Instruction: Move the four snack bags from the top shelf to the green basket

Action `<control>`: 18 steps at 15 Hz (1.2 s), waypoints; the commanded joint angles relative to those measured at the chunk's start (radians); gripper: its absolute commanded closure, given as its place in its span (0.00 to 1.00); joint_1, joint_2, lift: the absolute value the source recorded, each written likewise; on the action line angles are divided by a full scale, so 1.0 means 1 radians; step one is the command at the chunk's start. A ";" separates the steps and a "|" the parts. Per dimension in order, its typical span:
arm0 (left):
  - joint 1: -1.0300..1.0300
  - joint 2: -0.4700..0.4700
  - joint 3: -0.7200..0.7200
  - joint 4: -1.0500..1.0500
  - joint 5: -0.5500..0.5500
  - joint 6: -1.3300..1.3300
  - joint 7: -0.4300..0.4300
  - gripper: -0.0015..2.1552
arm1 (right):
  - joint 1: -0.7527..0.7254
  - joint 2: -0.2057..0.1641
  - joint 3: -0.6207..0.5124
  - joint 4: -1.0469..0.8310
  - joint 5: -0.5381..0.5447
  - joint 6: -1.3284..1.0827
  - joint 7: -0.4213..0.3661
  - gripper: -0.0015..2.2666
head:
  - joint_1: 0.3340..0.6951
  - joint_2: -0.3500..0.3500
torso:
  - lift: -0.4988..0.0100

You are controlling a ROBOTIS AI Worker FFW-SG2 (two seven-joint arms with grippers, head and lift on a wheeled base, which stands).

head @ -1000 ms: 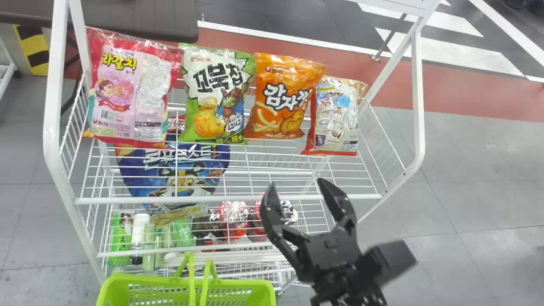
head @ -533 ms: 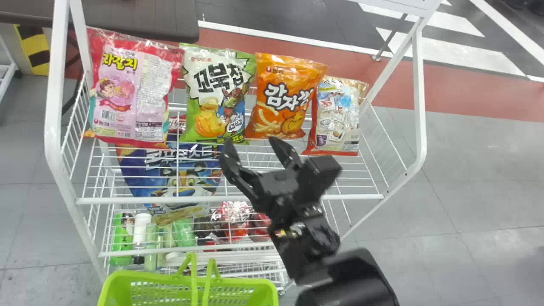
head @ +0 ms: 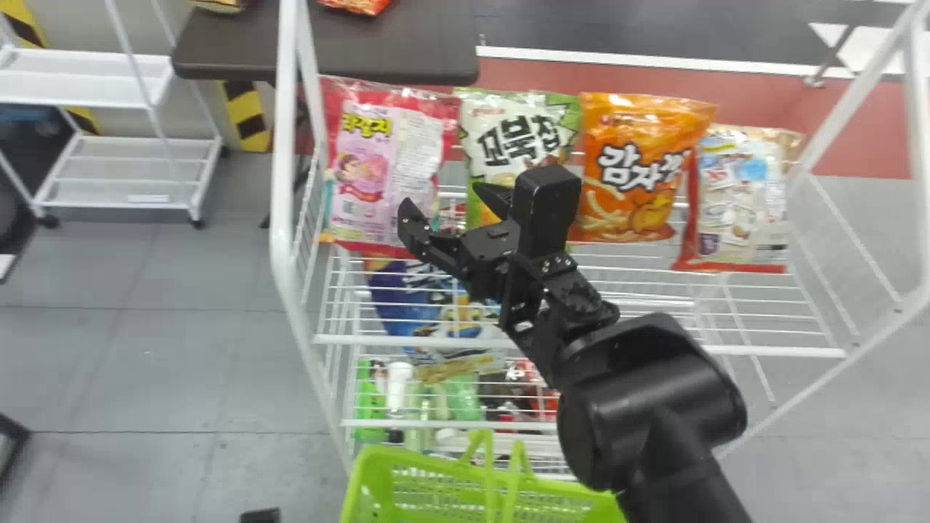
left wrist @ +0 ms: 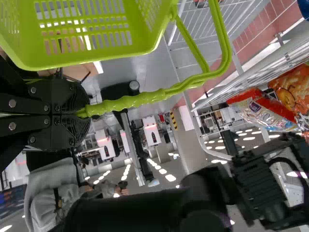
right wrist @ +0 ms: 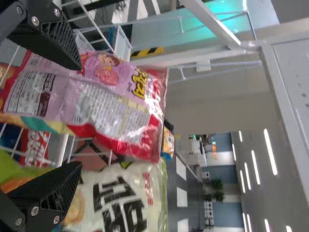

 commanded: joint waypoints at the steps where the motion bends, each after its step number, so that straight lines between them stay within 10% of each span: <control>1: -0.013 0.000 0.000 0.016 0.001 0.000 -0.005 0.83 | -0.056 0.004 0.004 0.056 0.007 0.031 0.009 0.06 | 1.00 0.47 | 0.98; 6: -0.025 0.023 -0.001 0.026 0.020 0.000 -0.014 0.83 | -0.157 0.004 -0.016 0.187 0.024 0.055 0.085 0.15 | 1.00 0.49 | 0.98; 10: -0.028 0.023 0.000 0.029 0.022 0.000 -0.016 0.83 | -0.205 0.004 -0.025 0.211 0.039 0.196 0.187 0.79 | 1.00 0.51 | 0.98; 12: -0.028 0.023 0.000 0.033 0.020 0.000 -0.017 0.83 | -0.208 0.004 -0.039 0.211 0.035 0.221 0.216 0.89 | 1.00 0.51 | 0.98; 18: -0.023 0.021 0.000 0.030 0.019 0.000 -0.023 0.83 | -0.028 0.004 0.003 -0.093 0.147 0.304 0.177 0.91 | 1.00 0.52 | 0.98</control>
